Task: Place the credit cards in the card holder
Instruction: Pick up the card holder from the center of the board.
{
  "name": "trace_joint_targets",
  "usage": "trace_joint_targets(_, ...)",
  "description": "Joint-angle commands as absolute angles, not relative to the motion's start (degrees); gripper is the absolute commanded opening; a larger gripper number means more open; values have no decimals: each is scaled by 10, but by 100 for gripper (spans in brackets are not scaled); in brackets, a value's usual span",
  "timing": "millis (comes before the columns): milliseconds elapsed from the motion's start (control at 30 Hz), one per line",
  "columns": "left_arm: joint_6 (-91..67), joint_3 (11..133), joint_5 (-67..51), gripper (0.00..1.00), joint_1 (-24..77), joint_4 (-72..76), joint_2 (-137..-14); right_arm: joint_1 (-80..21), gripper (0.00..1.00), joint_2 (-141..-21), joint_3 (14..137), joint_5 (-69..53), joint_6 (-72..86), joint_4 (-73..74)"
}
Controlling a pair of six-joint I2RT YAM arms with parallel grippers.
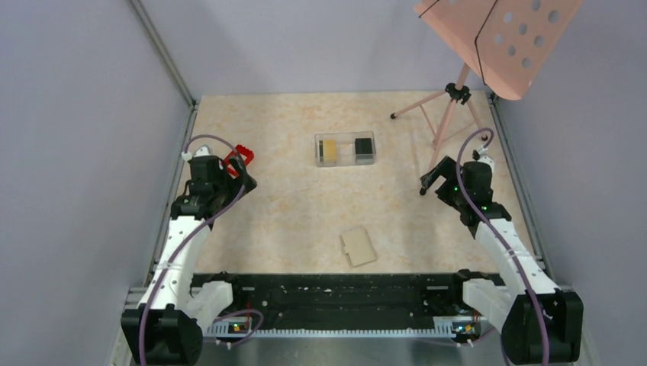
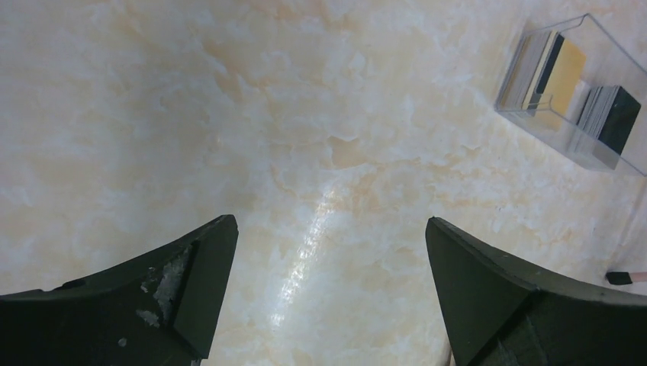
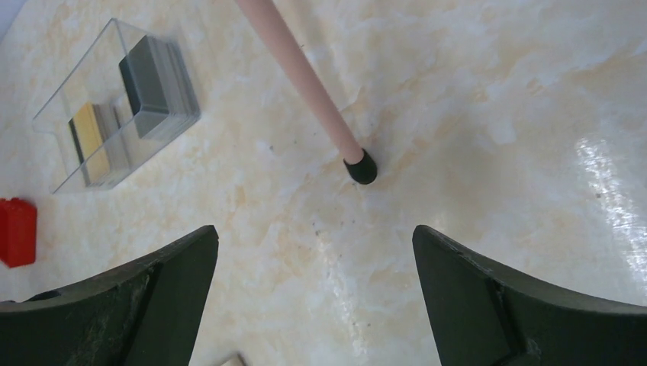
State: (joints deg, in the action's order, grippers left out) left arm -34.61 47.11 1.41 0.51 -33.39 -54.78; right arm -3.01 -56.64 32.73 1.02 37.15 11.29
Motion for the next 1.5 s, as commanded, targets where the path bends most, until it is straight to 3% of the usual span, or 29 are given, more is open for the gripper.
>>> trace_joint_targets(0, -356, 463, -18, 99, 4, -355, -555, -34, 99, -518, 346, -82, 377, 139)
trace_joint_targets(200, -360, 445, -193, 99, 4, -325, -543, -34, 99, -473, 304, -159, 438, 111)
trace_joint_targets(333, -427, 388, -306, 99, 4, -244, -535, -43, 99, -542, 353, -224, 413, 171)
trace_joint_targets(433, -490, 337, -350, 99, 17, -185, -529, -94, 99, -572, 403, -182, 383, 229)
trace_joint_targets(767, -692, 217, -257, 97, 279, 30, -578, -291, 98, -630, 406, -178, 397, 272)
trace_joint_targets(900, -753, 200, -260, 92, 346, 139, -671, -292, 92, -670, 368, -217, 403, 231)
trace_joint_targets(1267, -771, 311, -257, 71, 458, 178, -914, -292, 72, -824, 353, -332, 391, 160)
trace_joint_targets(1467, -759, 339, -276, 52, 461, 203, -964, -292, 60, -829, 305, -410, 436, 55)
